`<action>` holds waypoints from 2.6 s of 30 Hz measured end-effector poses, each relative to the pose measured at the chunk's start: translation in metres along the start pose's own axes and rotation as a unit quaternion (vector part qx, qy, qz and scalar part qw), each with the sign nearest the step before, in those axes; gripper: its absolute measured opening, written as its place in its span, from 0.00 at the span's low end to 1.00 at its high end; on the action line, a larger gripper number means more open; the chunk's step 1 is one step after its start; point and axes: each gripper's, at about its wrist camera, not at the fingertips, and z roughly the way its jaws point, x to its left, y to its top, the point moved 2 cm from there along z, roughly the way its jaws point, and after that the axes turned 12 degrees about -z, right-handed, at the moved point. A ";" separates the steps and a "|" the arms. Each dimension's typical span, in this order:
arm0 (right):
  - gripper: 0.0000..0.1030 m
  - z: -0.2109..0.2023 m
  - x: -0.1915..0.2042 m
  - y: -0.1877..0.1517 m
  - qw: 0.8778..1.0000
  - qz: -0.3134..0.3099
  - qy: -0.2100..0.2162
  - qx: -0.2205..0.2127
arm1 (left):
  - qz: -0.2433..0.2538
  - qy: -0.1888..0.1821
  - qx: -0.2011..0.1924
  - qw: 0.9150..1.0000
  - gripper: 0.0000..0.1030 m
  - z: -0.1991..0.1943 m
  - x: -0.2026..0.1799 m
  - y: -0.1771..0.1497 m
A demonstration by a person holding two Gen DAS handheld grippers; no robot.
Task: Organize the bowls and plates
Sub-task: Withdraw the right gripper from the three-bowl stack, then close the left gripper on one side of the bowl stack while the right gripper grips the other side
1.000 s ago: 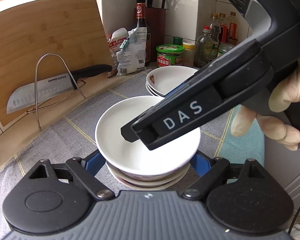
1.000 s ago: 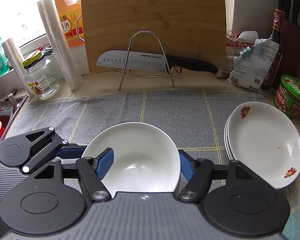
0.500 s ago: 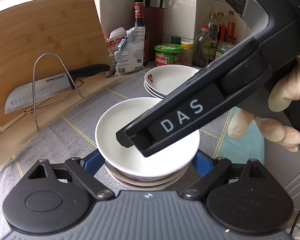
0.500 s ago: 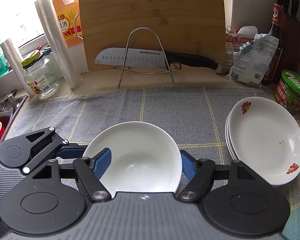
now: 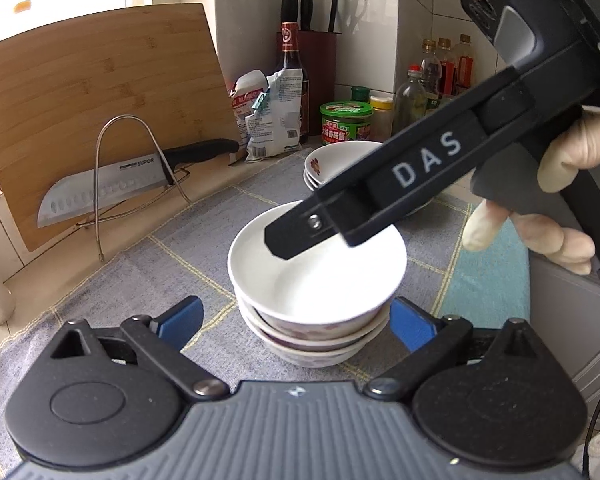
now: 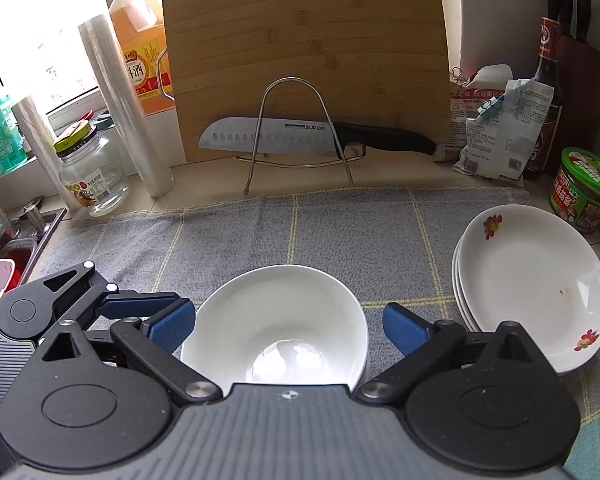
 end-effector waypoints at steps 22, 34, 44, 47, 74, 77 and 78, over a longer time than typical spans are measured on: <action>1.00 -0.052 0.021 -0.056 0.999 -0.014 -0.051 0.004 | -0.001 -0.003 0.035 0.999 0.97 -0.009 0.013 -0.040; 1.00 0.001 -0.016 -0.089 0.993 -0.098 -0.006 0.063 | -0.064 0.056 0.070 0.994 0.96 0.026 -0.001 -0.043; 1.00 0.032 -0.048 -0.102 0.972 -0.211 0.085 0.066 | -0.123 0.121 0.086 0.981 0.96 0.054 -0.021 -0.044; 1.00 0.034 -0.054 -0.107 0.967 -0.228 0.103 0.059 | -0.117 0.141 0.094 0.979 0.99 0.059 -0.028 -0.045; 1.00 0.042 -0.057 -0.096 0.944 -0.298 0.142 0.020 | -0.078 0.112 0.038 0.990 0.99 0.053 -0.028 -0.047; 1.00 0.038 -0.055 -0.088 0.937 -0.314 0.151 0.005 | -0.058 0.090 0.033 0.994 0.99 0.049 -0.028 -0.042; 1.00 0.037 -0.054 -0.085 0.936 -0.316 0.154 0.002 | -0.052 0.081 0.034 0.995 0.99 0.048 -0.028 -0.041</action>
